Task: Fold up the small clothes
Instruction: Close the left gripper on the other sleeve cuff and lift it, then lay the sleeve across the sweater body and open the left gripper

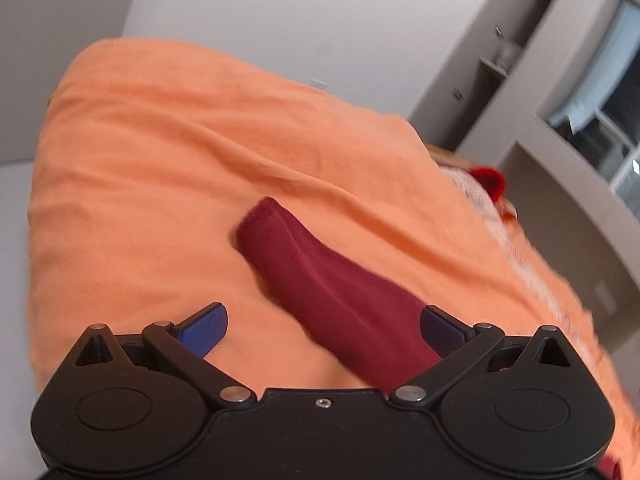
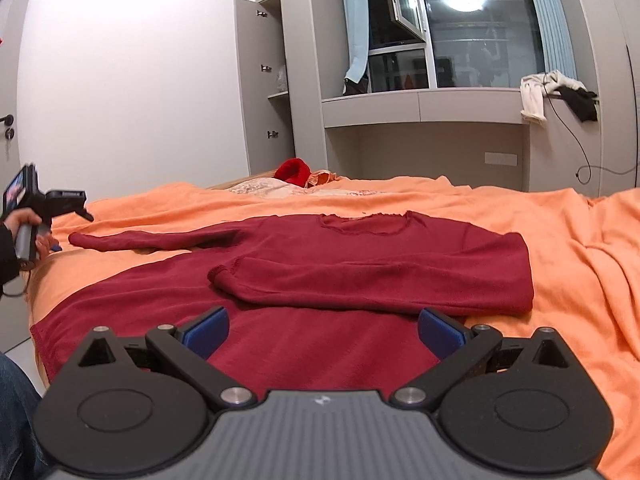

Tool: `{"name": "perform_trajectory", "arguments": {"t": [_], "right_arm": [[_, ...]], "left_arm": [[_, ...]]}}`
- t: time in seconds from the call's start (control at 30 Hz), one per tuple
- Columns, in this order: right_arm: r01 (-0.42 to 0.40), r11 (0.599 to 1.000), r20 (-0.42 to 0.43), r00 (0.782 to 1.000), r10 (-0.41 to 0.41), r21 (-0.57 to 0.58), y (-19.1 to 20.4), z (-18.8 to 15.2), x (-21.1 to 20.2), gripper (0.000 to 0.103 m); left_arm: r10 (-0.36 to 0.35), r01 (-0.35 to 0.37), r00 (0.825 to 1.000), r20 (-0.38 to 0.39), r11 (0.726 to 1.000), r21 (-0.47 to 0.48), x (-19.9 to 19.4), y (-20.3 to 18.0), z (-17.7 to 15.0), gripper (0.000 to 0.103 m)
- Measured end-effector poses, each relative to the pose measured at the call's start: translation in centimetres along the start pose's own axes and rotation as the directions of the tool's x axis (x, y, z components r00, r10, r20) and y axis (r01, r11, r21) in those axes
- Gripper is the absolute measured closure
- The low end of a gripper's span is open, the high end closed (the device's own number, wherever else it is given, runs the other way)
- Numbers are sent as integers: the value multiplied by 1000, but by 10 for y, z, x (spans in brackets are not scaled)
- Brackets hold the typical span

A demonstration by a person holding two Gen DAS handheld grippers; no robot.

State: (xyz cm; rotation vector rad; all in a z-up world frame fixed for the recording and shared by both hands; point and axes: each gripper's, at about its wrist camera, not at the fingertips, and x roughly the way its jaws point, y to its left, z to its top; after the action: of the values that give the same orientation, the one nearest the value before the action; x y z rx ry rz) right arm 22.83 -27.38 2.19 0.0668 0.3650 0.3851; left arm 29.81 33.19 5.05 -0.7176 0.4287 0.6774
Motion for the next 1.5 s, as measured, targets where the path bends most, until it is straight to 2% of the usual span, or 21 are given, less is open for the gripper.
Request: {"name": "perform_trajectory", "arguments": {"t": [0.07, 0.27, 0.37, 0.47, 0.53, 0.57, 0.63, 0.67, 0.7, 0.8, 0.93, 1.03, 1.13, 1.2, 1.3, 1.43, 1.5], "right_arm": [[-4, 1000, -6, 1000, 4, 12, -3, -2, 1, 0], [-12, 998, -11, 1000, 13, 60, -11, -5, 5, 0], [-11, 997, -19, 1000, 13, 78, -10, -5, 11, 0], [-9, 997, -29, 1000, 11, 76, -11, -6, 13, 0], [-8, 997, -33, 999, 11, 74, -10, -6, 14, 0], [-8, 997, -34, 999, 11, 72, -10, -7, 14, 0], [-9, 998, -34, 999, 12, 69, -9, -7, 14, 0], [-10, 998, -34, 999, 12, 69, -9, -7, 14, 0], [-11, 997, -34, 999, 14, 70, -9, -7, 14, 0], [-13, 997, -35, 999, 16, 75, -10, -6, 13, 0], [-18, 997, -24, 1000, 20, 79, -10, -5, 10, 0], [-20, 996, -11, 1000, 21, 86, -11, -5, 7, 0], [-20, 996, 3, 1000, 19, 92, -11, -2, 2, 0], [-24, 994, 12, 1000, 23, 107, -13, -1, -1, 0], [-29, 989, 24, 999, 26, 146, -18, 2, -6, 0], [-14, 982, 42, 999, 6, 188, -25, 4, -13, 0], [1, 983, 54, 998, -11, 184, -27, 6, -17, 0]], "left_arm": [[-7, 7, 1000, 26, 1000, -13, 9, 4, 6, 1], [23, -22, 999, 22, 999, -38, 32, 6, 15, 1], [46, -46, 998, 31, 999, -10, 40, -1, 14, 4], [112, -112, 992, 50, 994, 4, 42, -6, 11, 24], [151, -152, 986, 69, 988, 2, 43, -7, 10, 44], [160, -161, 984, 77, 987, 5, 44, -8, 9, 50], [178, -179, 981, 83, 984, 9, 44, -10, 9, 75], [183, -184, 979, 85, 983, 6, 45, -10, 9, 79], [181, -182, 980, 87, 983, 3, 46, -11, 10, 88], [158, -160, 981, 117, 987, 13, 41, -15, 10, 94], [85, -107, 974, 210, 990, 92, 20, -31, 9, 95], [-11, -36, 962, 273, 985, 168, -5, -53, 8, 95], [-108, 29, 945, 308, 968, 249, -31, -79, 4, 95], [-190, 83, 927, 324, 945, 316, -52, -101, -3, 95], [-313, 164, 892, 326, 896, 412, -83, -136, -17, 95], [-461, 257, 840, 286, 802, 540, -123, -184, -43, 95], [-512, 288, 820, 257, 755, 589, -138, -205, -61, 95]]}}
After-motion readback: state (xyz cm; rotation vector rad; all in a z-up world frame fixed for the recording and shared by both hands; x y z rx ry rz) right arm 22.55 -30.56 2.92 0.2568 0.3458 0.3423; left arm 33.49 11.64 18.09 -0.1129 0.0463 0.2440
